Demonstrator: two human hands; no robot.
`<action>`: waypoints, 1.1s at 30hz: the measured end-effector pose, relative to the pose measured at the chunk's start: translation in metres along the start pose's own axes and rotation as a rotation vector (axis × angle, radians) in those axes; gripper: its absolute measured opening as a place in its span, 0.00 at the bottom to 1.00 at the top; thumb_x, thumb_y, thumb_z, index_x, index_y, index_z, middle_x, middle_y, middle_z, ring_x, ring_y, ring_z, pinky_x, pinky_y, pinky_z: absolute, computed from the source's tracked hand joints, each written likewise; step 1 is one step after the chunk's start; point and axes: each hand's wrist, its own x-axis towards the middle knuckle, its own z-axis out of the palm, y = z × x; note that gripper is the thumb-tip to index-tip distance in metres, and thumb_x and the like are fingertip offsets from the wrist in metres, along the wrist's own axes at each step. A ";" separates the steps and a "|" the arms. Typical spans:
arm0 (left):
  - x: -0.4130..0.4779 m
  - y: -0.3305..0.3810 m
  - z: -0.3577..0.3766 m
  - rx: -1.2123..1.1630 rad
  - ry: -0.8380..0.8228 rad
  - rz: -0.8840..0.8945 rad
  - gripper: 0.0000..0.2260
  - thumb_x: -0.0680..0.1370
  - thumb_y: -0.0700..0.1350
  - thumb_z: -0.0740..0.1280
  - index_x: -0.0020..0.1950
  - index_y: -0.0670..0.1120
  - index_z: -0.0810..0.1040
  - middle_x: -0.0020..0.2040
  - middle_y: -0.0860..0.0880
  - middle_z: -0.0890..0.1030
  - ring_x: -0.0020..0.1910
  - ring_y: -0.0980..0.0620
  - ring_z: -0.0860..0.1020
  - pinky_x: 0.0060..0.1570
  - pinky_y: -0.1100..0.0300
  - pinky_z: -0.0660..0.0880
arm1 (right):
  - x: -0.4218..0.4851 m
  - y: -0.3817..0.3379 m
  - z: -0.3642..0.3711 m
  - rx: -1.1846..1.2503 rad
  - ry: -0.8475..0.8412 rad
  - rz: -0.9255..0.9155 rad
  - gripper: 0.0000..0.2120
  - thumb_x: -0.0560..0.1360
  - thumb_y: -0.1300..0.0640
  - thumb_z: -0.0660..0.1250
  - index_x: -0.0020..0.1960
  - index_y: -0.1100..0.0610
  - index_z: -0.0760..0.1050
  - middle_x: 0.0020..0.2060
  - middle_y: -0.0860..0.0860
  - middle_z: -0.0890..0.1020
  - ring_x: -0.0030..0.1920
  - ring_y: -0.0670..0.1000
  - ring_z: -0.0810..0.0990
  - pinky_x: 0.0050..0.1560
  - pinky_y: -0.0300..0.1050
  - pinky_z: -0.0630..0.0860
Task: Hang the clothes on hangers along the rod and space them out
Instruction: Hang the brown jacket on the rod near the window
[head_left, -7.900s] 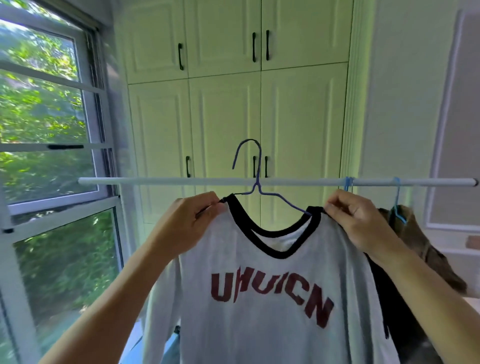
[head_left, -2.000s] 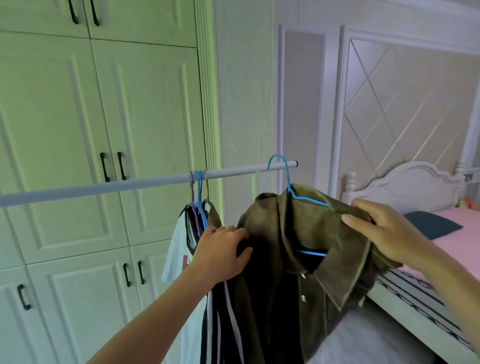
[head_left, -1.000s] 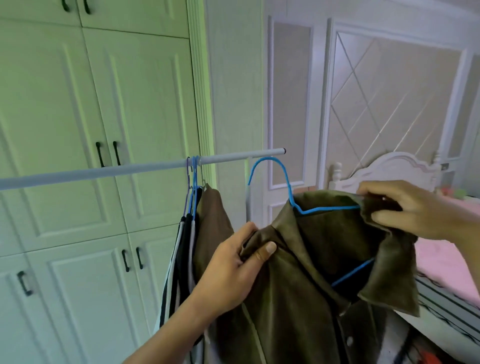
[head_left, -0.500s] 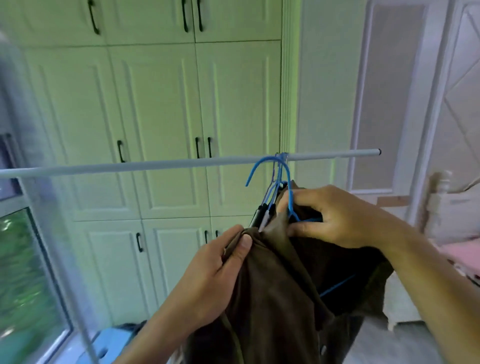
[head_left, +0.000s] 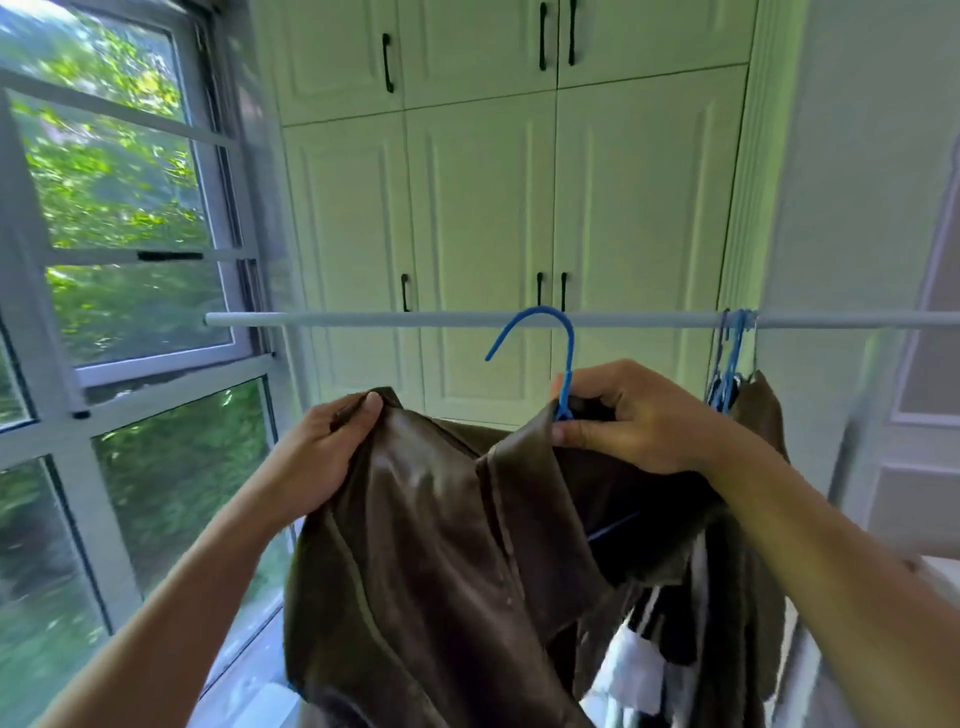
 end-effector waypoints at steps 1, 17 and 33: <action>0.008 -0.010 -0.009 -0.049 -0.011 -0.062 0.17 0.82 0.56 0.61 0.49 0.48 0.85 0.42 0.51 0.88 0.41 0.58 0.83 0.47 0.61 0.79 | 0.007 -0.002 0.004 0.011 -0.004 -0.025 0.04 0.78 0.62 0.72 0.51 0.58 0.85 0.42 0.45 0.86 0.44 0.45 0.84 0.50 0.39 0.77; 0.011 -0.023 -0.062 0.142 -0.545 -0.223 0.32 0.74 0.75 0.58 0.58 0.51 0.83 0.52 0.52 0.86 0.50 0.52 0.83 0.55 0.55 0.79 | 0.095 0.015 0.097 0.038 0.046 -0.036 0.06 0.78 0.61 0.73 0.48 0.50 0.83 0.37 0.43 0.84 0.41 0.41 0.81 0.47 0.37 0.74; -0.018 -0.047 -0.070 0.305 -0.110 0.288 0.19 0.78 0.66 0.64 0.38 0.52 0.74 0.30 0.58 0.66 0.30 0.61 0.64 0.30 0.60 0.63 | 0.097 0.088 0.075 0.935 -0.285 0.256 0.25 0.80 0.39 0.61 0.59 0.58 0.83 0.47 0.55 0.85 0.49 0.52 0.84 0.56 0.46 0.79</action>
